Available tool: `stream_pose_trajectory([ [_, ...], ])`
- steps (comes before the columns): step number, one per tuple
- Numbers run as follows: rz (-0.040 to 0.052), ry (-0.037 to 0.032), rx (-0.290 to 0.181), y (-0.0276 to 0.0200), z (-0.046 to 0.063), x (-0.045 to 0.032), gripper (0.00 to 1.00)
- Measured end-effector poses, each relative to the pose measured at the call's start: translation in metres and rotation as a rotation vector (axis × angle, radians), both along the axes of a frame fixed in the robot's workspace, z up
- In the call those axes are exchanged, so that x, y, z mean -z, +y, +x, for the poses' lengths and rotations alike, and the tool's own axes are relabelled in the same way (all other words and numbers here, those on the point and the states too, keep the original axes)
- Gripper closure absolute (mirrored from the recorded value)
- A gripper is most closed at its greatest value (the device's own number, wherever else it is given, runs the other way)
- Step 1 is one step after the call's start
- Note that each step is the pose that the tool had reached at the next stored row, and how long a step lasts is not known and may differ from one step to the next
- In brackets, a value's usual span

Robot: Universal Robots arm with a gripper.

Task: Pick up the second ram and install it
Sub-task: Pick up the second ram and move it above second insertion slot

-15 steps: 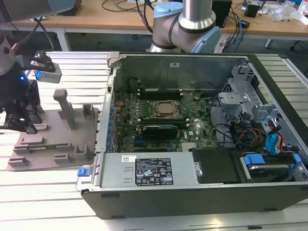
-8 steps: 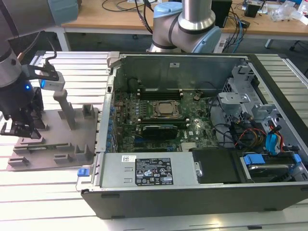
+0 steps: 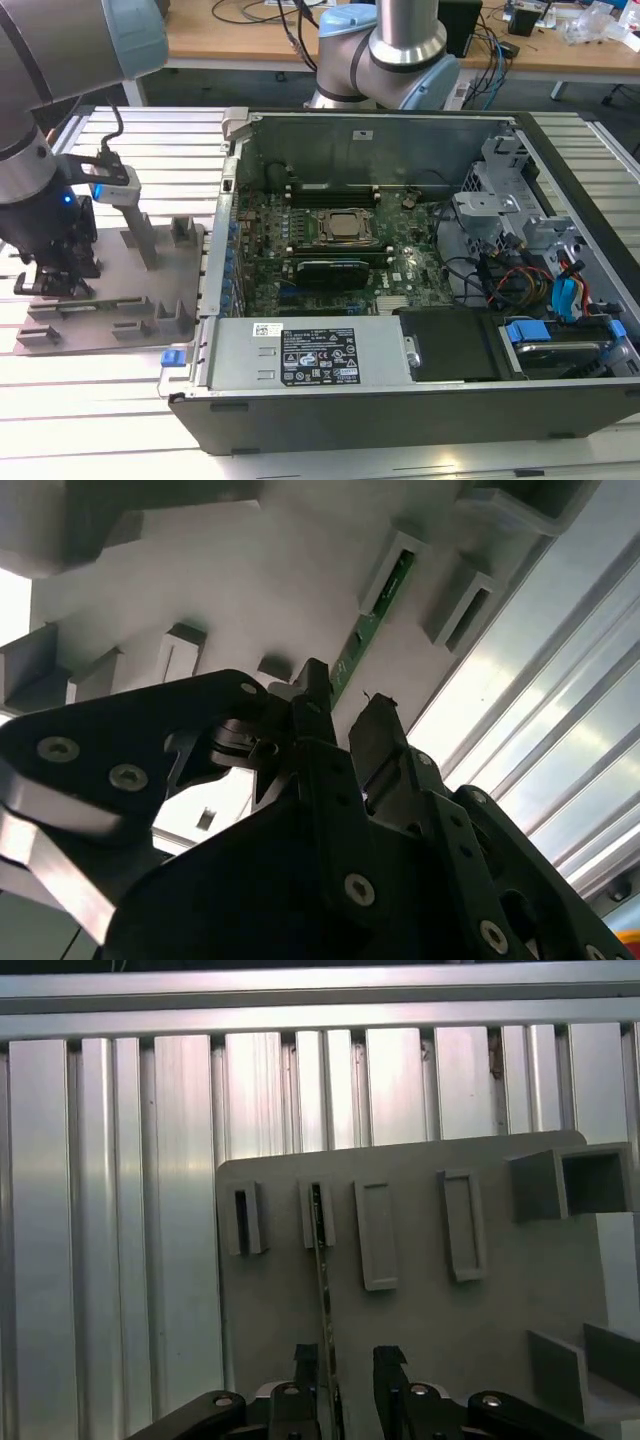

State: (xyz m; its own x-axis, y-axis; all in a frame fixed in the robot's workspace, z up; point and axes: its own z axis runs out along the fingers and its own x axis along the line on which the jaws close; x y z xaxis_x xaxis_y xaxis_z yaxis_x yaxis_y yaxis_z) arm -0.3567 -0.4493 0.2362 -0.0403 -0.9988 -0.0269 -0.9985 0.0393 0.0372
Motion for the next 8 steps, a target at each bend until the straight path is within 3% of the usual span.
stream_pose_trajectory([
  [8,0.0,0.0005,-0.023,-0.0022,-0.003,0.0247,0.64],
])
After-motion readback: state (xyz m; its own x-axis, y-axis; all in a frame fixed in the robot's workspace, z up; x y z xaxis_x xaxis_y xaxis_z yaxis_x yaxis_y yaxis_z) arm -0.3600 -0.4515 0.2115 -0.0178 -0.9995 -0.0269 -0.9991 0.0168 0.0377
